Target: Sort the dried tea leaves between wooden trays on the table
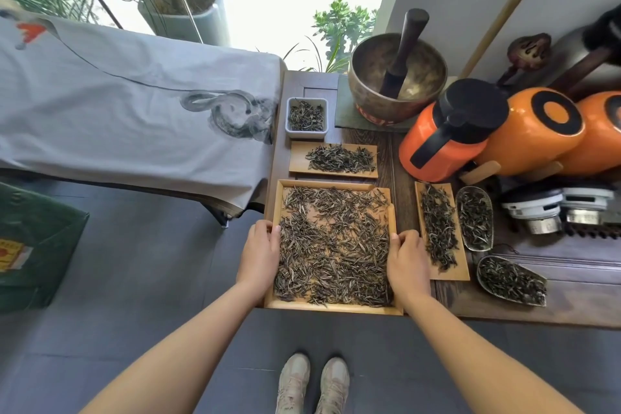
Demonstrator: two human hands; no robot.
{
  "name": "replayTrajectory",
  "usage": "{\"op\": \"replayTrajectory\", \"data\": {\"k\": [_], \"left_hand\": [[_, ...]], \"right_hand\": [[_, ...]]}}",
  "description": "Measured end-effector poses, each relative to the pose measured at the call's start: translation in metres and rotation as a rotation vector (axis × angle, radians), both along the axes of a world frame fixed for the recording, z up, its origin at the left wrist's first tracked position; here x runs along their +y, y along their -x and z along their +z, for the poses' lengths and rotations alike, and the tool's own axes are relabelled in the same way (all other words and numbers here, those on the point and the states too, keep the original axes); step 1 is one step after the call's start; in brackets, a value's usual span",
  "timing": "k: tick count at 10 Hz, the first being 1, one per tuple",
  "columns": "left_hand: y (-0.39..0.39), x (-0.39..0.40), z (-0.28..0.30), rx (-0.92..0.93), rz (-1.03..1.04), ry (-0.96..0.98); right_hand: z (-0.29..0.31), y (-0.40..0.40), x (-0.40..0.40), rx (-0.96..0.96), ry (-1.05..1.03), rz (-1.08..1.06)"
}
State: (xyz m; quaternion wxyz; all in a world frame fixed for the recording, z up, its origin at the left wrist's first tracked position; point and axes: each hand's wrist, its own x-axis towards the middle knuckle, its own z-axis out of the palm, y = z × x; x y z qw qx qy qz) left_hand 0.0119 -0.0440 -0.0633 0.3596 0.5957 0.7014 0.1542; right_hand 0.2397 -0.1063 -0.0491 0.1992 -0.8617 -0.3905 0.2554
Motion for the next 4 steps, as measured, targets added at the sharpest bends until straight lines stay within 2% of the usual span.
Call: {"op": "replayTrajectory", "data": {"k": [2,4], "left_hand": [[-0.002,0.008,0.019,0.033,0.016,-0.022],[-0.009,0.032,0.068,0.005,0.002,-0.099]], "right_hand": [[0.018,-0.006,0.004,-0.004,-0.013,0.013],[0.064,-0.013,0.019,-0.002,-0.041,0.003]]}}
